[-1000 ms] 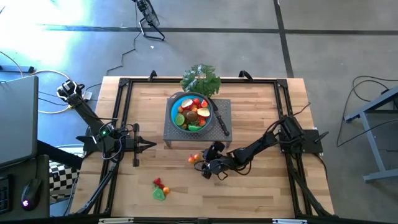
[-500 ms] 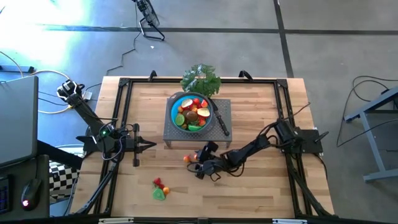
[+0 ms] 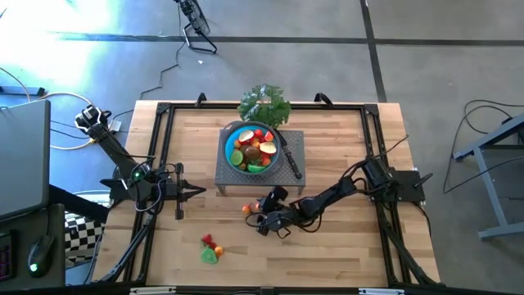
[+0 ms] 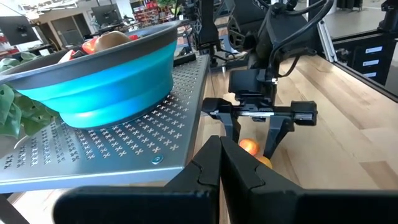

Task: Pick & Place Fruit
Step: Put the pear into the blue strainer bowl on the shelf

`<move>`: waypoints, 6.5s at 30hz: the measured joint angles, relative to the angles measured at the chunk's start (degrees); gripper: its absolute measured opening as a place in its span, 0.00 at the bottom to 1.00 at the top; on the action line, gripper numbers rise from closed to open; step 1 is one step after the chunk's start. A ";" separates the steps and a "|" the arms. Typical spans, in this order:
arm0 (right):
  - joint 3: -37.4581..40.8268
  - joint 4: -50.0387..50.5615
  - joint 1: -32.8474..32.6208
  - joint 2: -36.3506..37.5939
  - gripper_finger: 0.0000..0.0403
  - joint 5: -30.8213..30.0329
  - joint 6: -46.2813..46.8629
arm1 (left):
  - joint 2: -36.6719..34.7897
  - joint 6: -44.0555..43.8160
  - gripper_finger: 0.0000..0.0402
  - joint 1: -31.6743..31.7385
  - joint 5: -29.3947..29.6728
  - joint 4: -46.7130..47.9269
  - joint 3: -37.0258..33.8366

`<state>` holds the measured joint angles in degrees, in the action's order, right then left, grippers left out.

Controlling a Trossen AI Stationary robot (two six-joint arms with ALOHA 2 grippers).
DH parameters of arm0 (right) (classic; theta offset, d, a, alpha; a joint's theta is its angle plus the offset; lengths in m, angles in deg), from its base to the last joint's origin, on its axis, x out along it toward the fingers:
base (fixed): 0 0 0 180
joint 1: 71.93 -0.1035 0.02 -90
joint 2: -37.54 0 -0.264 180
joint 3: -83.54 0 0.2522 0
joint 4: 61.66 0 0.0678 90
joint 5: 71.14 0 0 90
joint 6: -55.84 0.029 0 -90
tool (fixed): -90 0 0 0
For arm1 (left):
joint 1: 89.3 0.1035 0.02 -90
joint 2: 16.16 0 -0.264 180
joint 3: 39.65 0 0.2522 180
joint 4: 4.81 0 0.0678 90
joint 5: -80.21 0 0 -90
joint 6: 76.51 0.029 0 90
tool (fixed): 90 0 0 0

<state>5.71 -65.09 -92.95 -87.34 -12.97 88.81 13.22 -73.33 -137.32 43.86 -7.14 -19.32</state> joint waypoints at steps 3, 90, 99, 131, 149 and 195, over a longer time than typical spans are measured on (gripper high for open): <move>0.04 0.14 0.00 0.00 0.56 -0.16 0.08 | 0.01 0.02 0.00 -0.01 0.00 -0.02 0.00; 0.17 2.64 9.53 29.76 0.50 -10.00 -15.25 | 0.00 -0.01 0.00 0.01 -0.02 -0.46 0.00; 0.15 3.22 3.11 35.84 0.45 -15.96 -20.36 | -0.02 0.00 0.00 -0.01 -0.03 -0.46 0.00; 0.17 19.02 -12.96 31.31 0.01 -9.55 7.40 | -0.01 0.00 0.00 -0.01 -0.04 -0.44 0.00; 0.17 10.18 -13.07 22.12 0.01 -8.31 7.27 | 0.01 0.00 0.00 0.01 -0.04 -0.43 0.00; 51.80 -16.88 -0.85 76.31 0.01 15.76 -17.45 | 7.89 -11.21 0.00 0.01 0.78 -10.88 1.33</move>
<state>57.51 -81.98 -93.80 -11.02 2.79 71.37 21.11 -84.54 -137.31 44.63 -18.03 -17.99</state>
